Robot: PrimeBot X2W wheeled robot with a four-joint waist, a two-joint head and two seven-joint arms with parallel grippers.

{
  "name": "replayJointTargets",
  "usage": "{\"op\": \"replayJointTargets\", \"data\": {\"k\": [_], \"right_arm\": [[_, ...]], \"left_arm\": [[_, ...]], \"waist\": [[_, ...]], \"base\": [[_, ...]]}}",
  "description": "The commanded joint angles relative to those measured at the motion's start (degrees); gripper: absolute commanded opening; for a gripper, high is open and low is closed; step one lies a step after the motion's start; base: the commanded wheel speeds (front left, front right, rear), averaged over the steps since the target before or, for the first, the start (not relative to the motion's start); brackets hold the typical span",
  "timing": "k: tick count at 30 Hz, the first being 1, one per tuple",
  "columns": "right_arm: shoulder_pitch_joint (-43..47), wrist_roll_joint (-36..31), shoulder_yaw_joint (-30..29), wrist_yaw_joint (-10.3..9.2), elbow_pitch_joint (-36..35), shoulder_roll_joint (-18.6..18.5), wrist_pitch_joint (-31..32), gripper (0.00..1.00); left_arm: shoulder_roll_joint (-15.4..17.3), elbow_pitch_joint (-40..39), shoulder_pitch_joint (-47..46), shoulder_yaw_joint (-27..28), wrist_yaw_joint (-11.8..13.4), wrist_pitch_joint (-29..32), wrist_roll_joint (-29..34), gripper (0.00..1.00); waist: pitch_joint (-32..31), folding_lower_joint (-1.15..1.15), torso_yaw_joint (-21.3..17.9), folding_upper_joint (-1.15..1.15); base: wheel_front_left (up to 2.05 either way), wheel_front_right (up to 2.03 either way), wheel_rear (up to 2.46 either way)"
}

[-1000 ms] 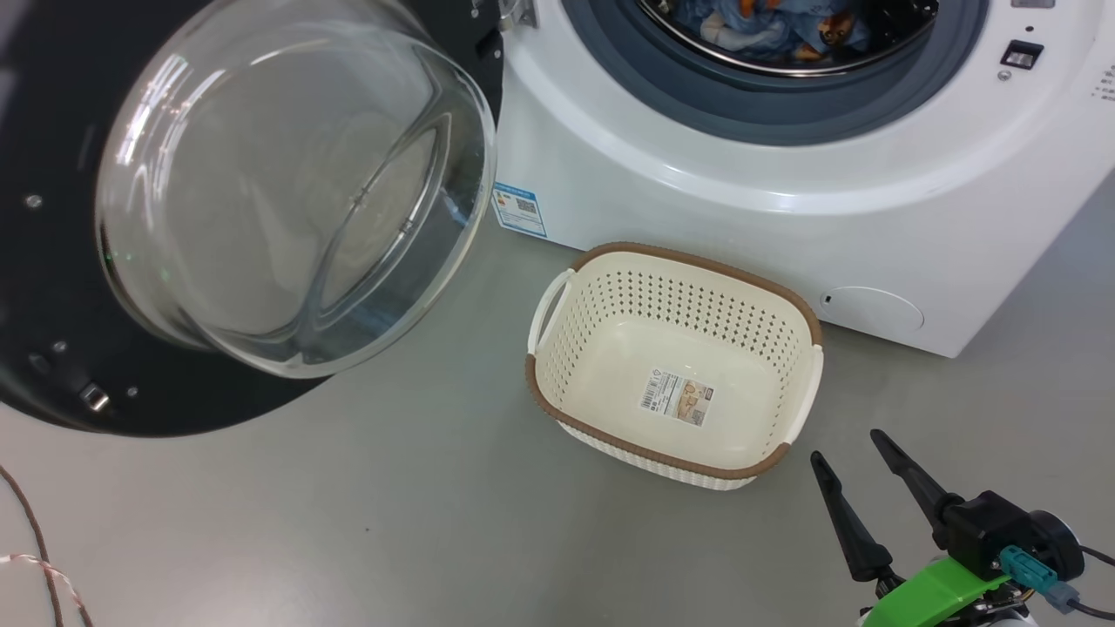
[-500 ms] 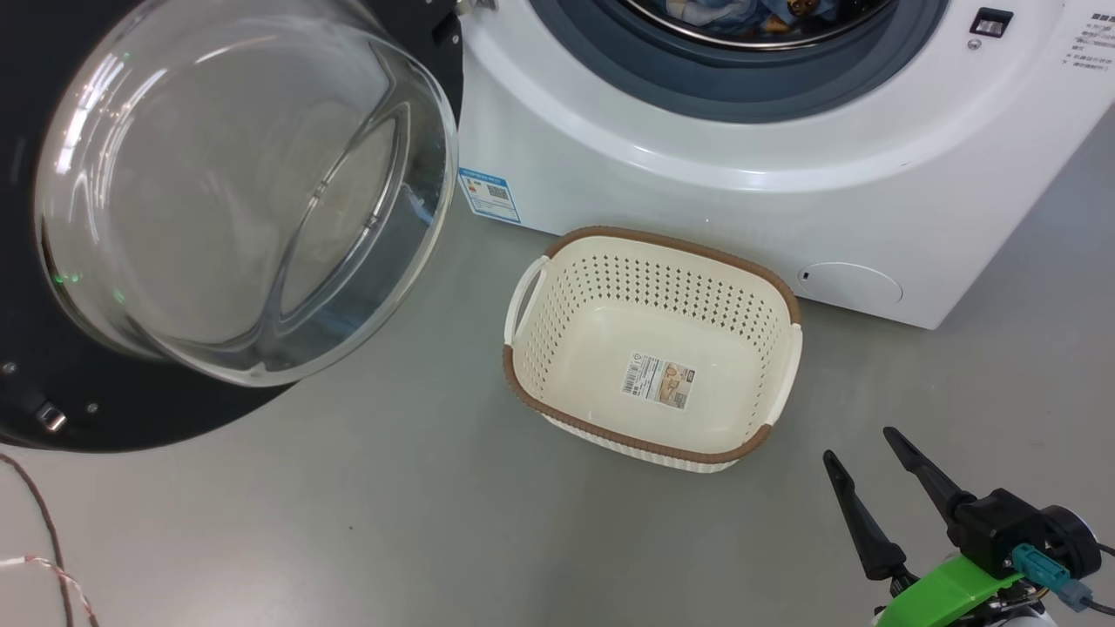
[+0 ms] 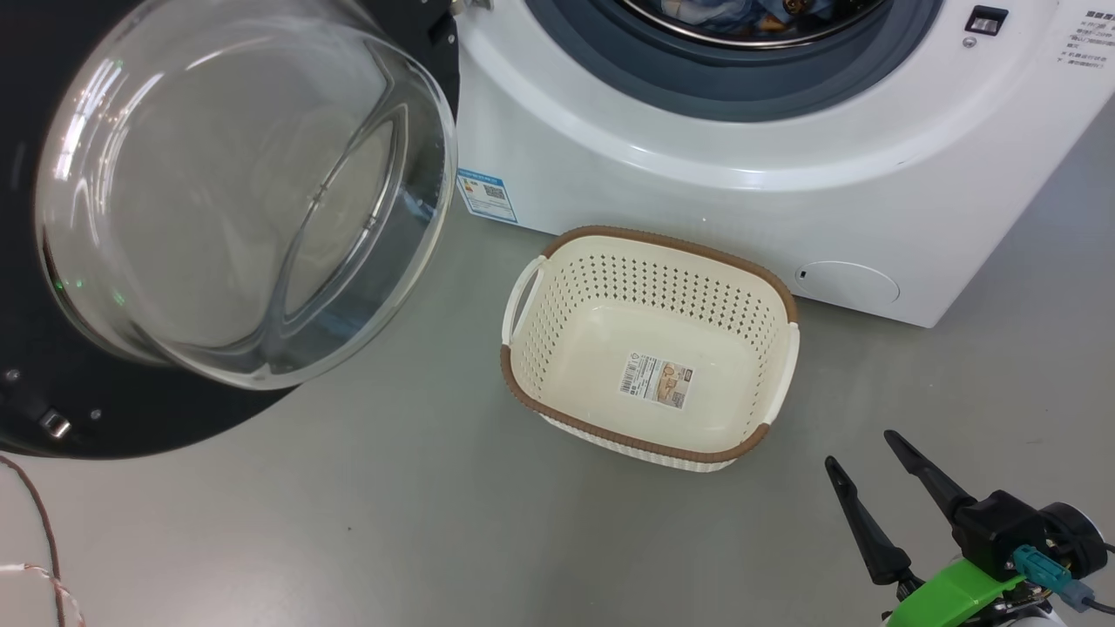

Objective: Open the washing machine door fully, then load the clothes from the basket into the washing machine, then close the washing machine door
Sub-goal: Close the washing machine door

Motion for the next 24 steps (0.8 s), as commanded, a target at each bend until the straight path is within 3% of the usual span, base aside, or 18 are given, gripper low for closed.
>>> {"op": "replayJointTargets", "data": {"k": [1, 24], "right_arm": [[-0.02, 0.35, 1.59, 0.09, -1.37, -1.06, -0.26, 1.00], [0.50, 0.72, 2.88, 0.09, -0.80, -0.73, -0.26, 1.00]], "left_arm": [[2.72, -1.82, 0.74, 0.02, -0.60, 2.91, -0.52, 0.00], [-0.98, -6.35, 6.27, -1.65, -0.60, 13.08, -0.46, 0.00]], "waist": [[-0.06, 0.00, -0.04, 0.00], [-2.01, 0.00, 1.00, 0.00]], "base": [[0.00, 0.00, 0.00], [0.00, 0.00, 0.00]]}}
